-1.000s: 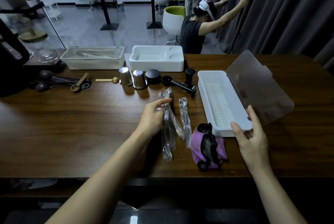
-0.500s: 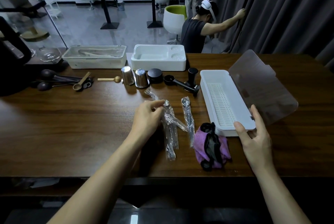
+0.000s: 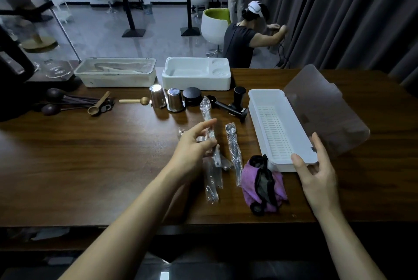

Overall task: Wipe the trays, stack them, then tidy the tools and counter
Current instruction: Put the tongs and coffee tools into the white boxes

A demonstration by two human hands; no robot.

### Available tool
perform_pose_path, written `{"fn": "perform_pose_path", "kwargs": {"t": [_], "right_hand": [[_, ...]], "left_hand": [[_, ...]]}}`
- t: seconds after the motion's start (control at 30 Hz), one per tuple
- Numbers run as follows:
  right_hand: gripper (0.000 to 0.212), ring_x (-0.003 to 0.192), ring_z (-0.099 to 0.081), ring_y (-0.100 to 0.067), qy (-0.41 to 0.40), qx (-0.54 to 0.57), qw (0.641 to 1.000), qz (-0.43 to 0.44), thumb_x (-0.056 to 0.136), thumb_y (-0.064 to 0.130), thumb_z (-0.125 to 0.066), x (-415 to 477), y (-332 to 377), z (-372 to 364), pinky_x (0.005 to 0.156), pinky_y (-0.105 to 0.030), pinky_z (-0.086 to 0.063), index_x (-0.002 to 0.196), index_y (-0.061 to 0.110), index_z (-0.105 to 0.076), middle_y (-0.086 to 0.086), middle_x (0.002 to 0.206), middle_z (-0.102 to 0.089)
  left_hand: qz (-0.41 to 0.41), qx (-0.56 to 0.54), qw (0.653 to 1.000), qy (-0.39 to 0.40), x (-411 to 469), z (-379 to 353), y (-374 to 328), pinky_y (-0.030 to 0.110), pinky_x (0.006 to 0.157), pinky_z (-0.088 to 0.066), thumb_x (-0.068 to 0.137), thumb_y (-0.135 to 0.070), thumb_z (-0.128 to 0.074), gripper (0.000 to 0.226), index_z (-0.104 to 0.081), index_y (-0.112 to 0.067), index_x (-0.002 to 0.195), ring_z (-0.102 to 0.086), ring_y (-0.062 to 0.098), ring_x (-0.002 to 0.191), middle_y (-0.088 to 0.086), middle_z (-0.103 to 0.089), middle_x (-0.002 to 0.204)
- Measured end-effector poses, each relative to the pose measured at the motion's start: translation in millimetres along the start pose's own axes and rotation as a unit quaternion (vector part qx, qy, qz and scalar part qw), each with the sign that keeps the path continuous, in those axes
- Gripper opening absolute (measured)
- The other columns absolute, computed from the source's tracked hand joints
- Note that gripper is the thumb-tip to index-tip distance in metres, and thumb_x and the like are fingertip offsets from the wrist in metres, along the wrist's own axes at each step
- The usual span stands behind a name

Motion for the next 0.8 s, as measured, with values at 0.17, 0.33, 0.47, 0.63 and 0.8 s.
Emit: {"fn": "perform_pose_path", "kwargs": {"t": [0.17,0.33,0.47,0.63,0.8], "right_hand": [[0.081,0.131,-0.044,0.005,0.004,0.000,1.000,-0.004,0.087,0.050,-0.066,0,0,0,0.110,-0.033,-0.042,0.157,0.041,-0.024,0.036,0.138,-0.040],[0.090,0.127,-0.041,0.016,0.004,0.009,1.000,-0.011,0.083,0.059,-0.067,-1,2,0,0.107,-0.025,-0.040,0.158,0.044,-0.018,0.038,0.141,-0.037],[0.092,0.129,-0.038,0.018,0.008,0.010,1.000,-0.009,0.083,0.061,-0.068,-1,2,0,0.109,-0.028,-0.040,0.157,0.048,-0.015,0.051,0.134,-0.032],[0.091,0.133,-0.038,0.013,0.006,0.007,1.000,0.000,0.084,0.057,-0.068,0,3,1,0.112,-0.029,-0.039,0.157,0.047,-0.015,0.053,0.133,-0.032],[0.090,0.122,-0.037,0.027,0.001,0.001,1.000,0.009,0.087,0.051,-0.069,0,-1,1,0.099,-0.007,-0.035,0.159,0.042,-0.016,0.052,0.128,-0.035]], "left_hand": [[-0.072,0.104,0.991,0.045,3,-53,-38,0.034,0.086,-0.056,0.094,-0.015,-0.069,0.056,-0.054,-0.035,0.144,-0.065,0.015,0.087,-0.002,-0.065,0.103],[-0.112,0.225,0.967,0.051,32,-105,-52,0.044,0.103,-0.050,0.089,-0.032,-0.073,0.055,-0.058,-0.032,0.142,-0.064,0.009,0.109,-0.008,-0.071,0.116],[-0.142,0.313,0.938,0.052,54,-134,-54,0.049,0.114,-0.039,0.090,-0.029,-0.072,0.052,-0.061,-0.026,0.141,-0.059,0.012,0.125,-0.009,-0.070,0.126],[-0.121,0.444,0.885,0.076,73,-160,-42,0.063,0.121,0.001,0.094,-0.037,-0.068,0.046,-0.060,-0.031,0.139,-0.036,0.017,0.146,-0.012,-0.071,0.124],[-0.116,0.512,0.844,0.112,79,-176,-28,0.067,0.118,0.007,0.094,-0.038,-0.067,0.037,-0.064,-0.039,0.130,-0.018,0.017,0.154,-0.020,-0.068,0.123]]}}
Point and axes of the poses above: each hand's wrist, its own x-axis towards the middle knuckle, its own z-axis out of the back of the hand, y = z × x, the point moved 9 cm from there along x, towards the middle knuckle
